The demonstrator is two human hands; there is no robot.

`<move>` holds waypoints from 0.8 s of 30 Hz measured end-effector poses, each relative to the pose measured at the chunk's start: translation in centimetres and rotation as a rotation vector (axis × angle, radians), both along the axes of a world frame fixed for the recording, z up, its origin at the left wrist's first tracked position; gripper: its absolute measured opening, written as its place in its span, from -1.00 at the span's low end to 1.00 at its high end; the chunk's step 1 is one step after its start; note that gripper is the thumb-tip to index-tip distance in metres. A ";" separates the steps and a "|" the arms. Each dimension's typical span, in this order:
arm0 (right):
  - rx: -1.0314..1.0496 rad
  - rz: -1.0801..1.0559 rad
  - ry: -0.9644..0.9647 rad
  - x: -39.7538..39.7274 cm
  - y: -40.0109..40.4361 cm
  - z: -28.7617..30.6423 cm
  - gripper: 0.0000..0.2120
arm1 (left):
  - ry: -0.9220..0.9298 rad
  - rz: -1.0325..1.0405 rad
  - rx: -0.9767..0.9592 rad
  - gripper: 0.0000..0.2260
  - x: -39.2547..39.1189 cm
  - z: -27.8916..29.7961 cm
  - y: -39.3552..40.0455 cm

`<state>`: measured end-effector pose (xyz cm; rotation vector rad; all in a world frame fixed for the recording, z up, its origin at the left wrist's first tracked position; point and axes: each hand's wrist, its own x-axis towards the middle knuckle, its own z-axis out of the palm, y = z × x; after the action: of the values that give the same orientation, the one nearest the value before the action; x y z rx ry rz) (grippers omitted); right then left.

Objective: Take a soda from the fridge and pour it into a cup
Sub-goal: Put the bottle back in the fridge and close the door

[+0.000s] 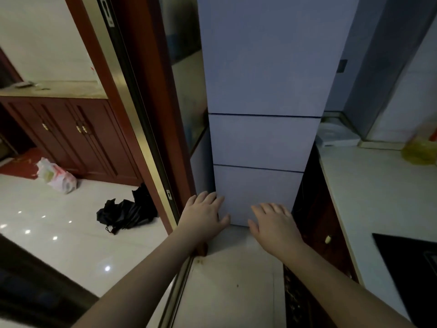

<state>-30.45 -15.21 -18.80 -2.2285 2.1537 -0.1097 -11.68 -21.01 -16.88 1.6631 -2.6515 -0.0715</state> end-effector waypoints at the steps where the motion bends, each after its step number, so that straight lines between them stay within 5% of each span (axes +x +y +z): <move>1: -0.006 0.002 0.009 0.0 -1.2 0.2 -0.51 | 0.003 -0.002 0.004 -0.44 -0.3 0.2 -1.3; 24: -0.148 -0.069 0.042 -0.6 -31.5 9.1 -0.50 | 0.112 -0.055 -0.154 -0.47 -1.0 8.0 -32.6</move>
<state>-31.07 -46.73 -9.67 -2.2514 2.3173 -0.2344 -12.71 -53.65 -8.84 1.4950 -2.5496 0.0370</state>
